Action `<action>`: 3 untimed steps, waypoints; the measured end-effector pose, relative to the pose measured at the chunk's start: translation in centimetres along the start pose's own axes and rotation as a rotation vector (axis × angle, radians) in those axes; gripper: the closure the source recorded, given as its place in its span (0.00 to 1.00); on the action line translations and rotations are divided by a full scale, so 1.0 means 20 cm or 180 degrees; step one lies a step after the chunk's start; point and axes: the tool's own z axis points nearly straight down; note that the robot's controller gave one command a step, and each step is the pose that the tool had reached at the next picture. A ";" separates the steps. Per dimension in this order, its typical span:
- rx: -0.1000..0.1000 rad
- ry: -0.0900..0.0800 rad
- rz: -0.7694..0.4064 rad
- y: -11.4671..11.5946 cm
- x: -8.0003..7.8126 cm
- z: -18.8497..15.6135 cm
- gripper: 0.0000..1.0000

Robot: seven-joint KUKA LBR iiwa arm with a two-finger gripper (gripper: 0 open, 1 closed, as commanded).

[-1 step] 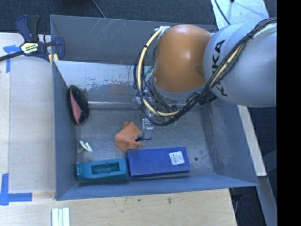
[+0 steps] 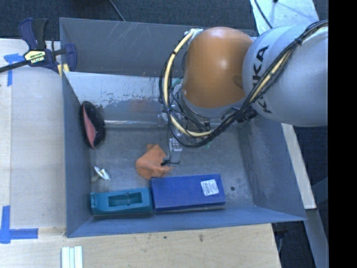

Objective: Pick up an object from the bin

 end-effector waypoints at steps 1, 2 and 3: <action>0.0000 -0.0019 -0.0223 0.01 0.01 0.20 0.00; 0.0002 -0.0009 -0.0536 -0.03 0.10 0.54 0.00; -0.0002 -0.0013 0.0521 0.03 0.00 0.62 1.00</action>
Offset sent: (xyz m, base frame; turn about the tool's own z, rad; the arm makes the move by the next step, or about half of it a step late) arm -0.0241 -0.0070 -0.1137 -0.1715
